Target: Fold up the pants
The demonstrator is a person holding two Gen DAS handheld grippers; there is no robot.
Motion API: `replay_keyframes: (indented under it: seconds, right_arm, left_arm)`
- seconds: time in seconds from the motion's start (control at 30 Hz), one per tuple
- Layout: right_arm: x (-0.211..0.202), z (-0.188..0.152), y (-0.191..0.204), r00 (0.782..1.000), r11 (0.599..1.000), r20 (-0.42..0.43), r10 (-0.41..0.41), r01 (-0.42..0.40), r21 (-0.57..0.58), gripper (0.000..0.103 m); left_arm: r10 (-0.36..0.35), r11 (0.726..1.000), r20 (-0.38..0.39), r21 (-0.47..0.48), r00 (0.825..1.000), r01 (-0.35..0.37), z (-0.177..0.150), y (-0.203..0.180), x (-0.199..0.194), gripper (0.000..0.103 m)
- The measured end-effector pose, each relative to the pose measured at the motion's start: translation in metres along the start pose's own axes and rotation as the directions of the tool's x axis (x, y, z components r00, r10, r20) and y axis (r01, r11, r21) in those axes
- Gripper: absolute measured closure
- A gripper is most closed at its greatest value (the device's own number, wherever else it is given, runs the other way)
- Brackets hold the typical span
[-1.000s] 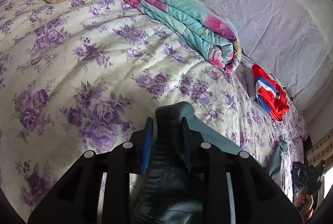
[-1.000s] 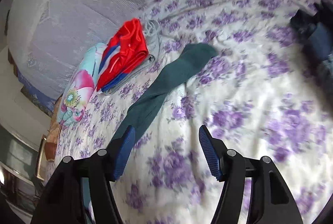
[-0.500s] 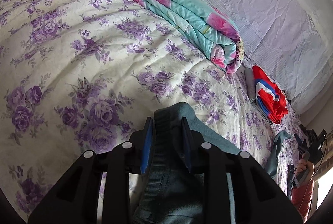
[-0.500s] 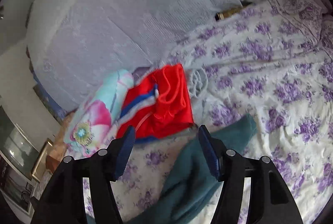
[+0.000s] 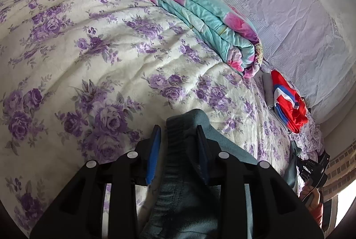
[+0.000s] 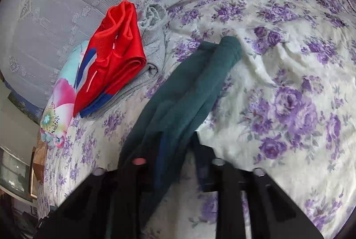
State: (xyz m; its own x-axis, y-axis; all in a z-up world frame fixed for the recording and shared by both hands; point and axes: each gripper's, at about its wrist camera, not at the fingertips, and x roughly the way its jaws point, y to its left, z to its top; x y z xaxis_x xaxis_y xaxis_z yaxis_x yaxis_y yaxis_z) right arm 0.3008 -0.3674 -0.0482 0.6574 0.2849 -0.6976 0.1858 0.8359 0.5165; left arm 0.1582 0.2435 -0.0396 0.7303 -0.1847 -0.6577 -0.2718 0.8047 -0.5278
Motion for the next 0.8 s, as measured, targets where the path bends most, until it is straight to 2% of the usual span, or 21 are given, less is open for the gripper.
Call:
replay_keyframes:
  seconds: [0.1,0.2,0.3,0.37,0.4,0.43,0.47,0.5,0.57,0.63,0.73,0.8]
  right_arm:
    - [-0.038,-0.006,0.009,0.995,0.999,0.096,0.017,-0.014,-0.036,0.096]
    - [-0.103,-0.019,0.005,0.987,0.998,0.159,0.035,-0.026,-0.061,0.096]
    - [-0.177,-0.044,-0.021,0.98,0.999,0.199,0.014,-0.006,-0.039,0.096]
    - [-0.218,-0.069,-0.054,0.984,1.0,0.177,-0.019,0.02,0.0,0.096]
    - [-0.229,-0.082,-0.068,0.989,0.999,0.138,-0.045,0.044,0.013,0.094]
    - [-0.235,-0.097,-0.082,0.99,0.994,0.088,-0.113,0.111,0.021,0.082]
    - [-0.241,-0.111,-0.096,0.978,0.979,0.052,-0.203,0.201,0.026,0.069]
    - [-0.252,-0.122,-0.108,0.963,0.966,0.072,-0.259,0.257,0.031,0.051]
    - [-0.272,-0.136,-0.121,0.951,0.961,0.14,-0.278,0.277,0.023,0.051]
    - [-0.286,-0.136,-0.13,0.95,0.968,0.184,-0.251,0.247,0.044,0.051]
    - [-0.281,-0.114,-0.141,0.965,0.981,0.183,-0.188,0.177,0.074,0.051]
    - [-0.267,-0.096,-0.144,0.969,0.983,0.17,-0.18,0.169,0.075,0.051]
  left_arm:
    - [0.001,1.0,0.001,0.0,1.0,-0.001,0.0,0.0,0.0,0.072]
    - [0.002,1.0,0.007,-0.001,1.0,-0.002,0.001,0.0,-0.002,0.072]
    - [0.006,1.0,0.016,-0.003,1.0,-0.006,0.0,0.001,-0.005,0.072]
    - [0.004,1.0,0.013,-0.004,1.0,-0.004,0.0,0.001,-0.006,0.072]
    - [0.005,1.0,0.011,-0.003,1.0,-0.004,0.0,0.0,-0.006,0.072]
    - [0.005,1.0,0.008,0.0,1.0,-0.005,-0.001,0.0,-0.006,0.072]
    - [0.01,1.0,0.004,0.002,1.0,-0.01,-0.001,-0.001,-0.006,0.072]
    - [0.013,1.0,0.003,0.003,1.0,-0.013,-0.002,-0.001,-0.006,0.072]
    - [0.015,1.0,0.004,0.005,1.0,-0.015,-0.002,-0.001,-0.007,0.072]
    - [0.014,1.0,0.002,0.003,1.0,-0.014,-0.002,-0.001,-0.007,0.072]
    - [0.012,1.0,-0.003,-0.002,1.0,-0.012,-0.002,-0.001,-0.006,0.072]
    - [0.01,1.0,-0.007,-0.006,1.0,-0.01,-0.002,0.0,-0.005,0.072]
